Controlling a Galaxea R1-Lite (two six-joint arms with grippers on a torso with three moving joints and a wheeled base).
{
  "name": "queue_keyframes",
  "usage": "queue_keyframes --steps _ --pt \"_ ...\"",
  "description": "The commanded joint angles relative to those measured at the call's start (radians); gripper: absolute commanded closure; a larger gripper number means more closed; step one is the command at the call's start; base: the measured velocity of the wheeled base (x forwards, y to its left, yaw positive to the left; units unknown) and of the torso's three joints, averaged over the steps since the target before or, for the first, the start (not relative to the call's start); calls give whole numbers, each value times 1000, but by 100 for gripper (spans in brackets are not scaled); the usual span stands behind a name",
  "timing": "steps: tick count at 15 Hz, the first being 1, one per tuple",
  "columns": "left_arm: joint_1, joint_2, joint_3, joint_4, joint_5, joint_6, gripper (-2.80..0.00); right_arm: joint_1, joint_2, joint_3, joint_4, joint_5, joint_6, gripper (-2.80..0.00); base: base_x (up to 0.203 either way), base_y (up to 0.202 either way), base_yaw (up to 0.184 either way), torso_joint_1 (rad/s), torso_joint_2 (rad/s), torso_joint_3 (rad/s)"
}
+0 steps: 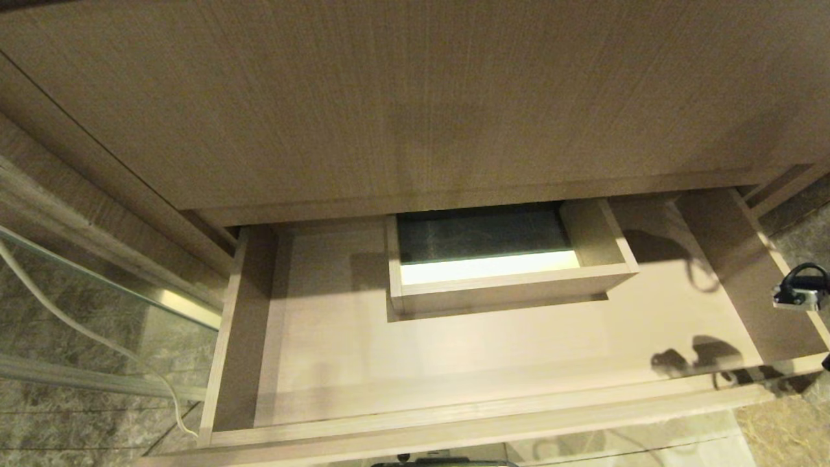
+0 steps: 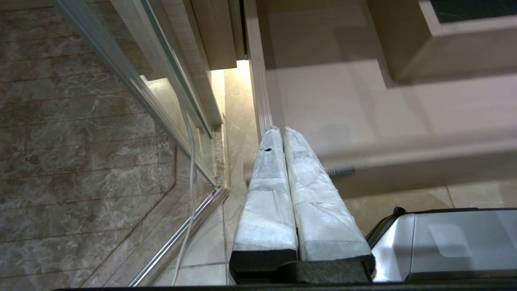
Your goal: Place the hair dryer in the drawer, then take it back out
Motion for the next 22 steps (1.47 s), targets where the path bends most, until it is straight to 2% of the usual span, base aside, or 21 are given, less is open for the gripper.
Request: queue_keyframes --steps 1,4,7,10,11,13,15,16,19,22 --pt "0 0 1 0 0 0 0 1 -19 -3 -59 62 -5 0 0 0 0 0 0 0" --pt "0 0 2 0 0 0 0 10 -38 -11 -305 243 -5 0 0 0 0 0 0 0" --pt "0 0 2 0 0 0 0 14 -52 -25 -545 313 28 0 0 0 0 0 0 0" --pt "0 0 0 0 0 0 0 51 -46 -20 -817 343 161 0 0 0 0 0 0 0" --pt "0 0 2 0 0 0 0 60 -52 -26 -852 344 189 0 0 0 0 0 0 0" --pt "0 0 0 0 0 0 0 64 -131 -19 -798 347 203 0 0 0 0 0 0 0" --pt "0 0 1 0 0 0 0 65 -239 46 -743 347 217 0 0 0 0 0 0 0" --pt "0 0 2 0 0 0 0 65 -297 98 -733 346 248 0 0 0 0 0 0 0" --pt "0 0 2 0 0 0 0 73 -482 269 -720 335 433 0 0 0 0 0 0 0" --pt "0 0 1 0 0 0 0 82 -659 441 -675 283 518 0 0 0 0 0 0 0"
